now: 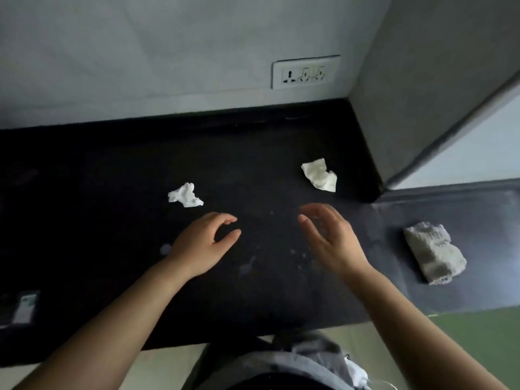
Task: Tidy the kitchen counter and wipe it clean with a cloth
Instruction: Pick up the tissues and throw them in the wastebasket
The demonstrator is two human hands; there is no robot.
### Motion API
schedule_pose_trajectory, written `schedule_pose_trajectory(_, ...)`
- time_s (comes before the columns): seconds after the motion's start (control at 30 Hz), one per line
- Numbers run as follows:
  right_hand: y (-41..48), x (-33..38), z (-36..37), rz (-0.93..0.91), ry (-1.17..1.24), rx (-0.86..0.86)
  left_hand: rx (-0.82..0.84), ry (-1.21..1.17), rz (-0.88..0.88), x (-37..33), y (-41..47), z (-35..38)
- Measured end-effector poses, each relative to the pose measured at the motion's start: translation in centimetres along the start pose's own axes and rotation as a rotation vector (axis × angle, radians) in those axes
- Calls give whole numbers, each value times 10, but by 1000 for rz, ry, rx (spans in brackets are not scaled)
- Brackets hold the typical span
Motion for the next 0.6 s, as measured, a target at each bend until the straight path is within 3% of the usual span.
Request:
schedule_pose_trajectory(0.23,123,-20,0,-14,-252,125,-107,292,-153,39,68,28)
schedule_pose_trajectory(0.4,174,-28,2,-104,-439,122,-49,425,-234,57,72,66)
schedule_pose_trajectory(0.6,185,-59,16,26,-703,198,-60,453,-252,56,71,72)
Point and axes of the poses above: each hand's wrist, its own y-axis towards the middle knuckle, its own z-axis out of the palm, x = y × z, the point moved 5 cm from there along y, towards the middle knuckle, and after that the axes turned 8 degrees about z, right-handed, at the moved point
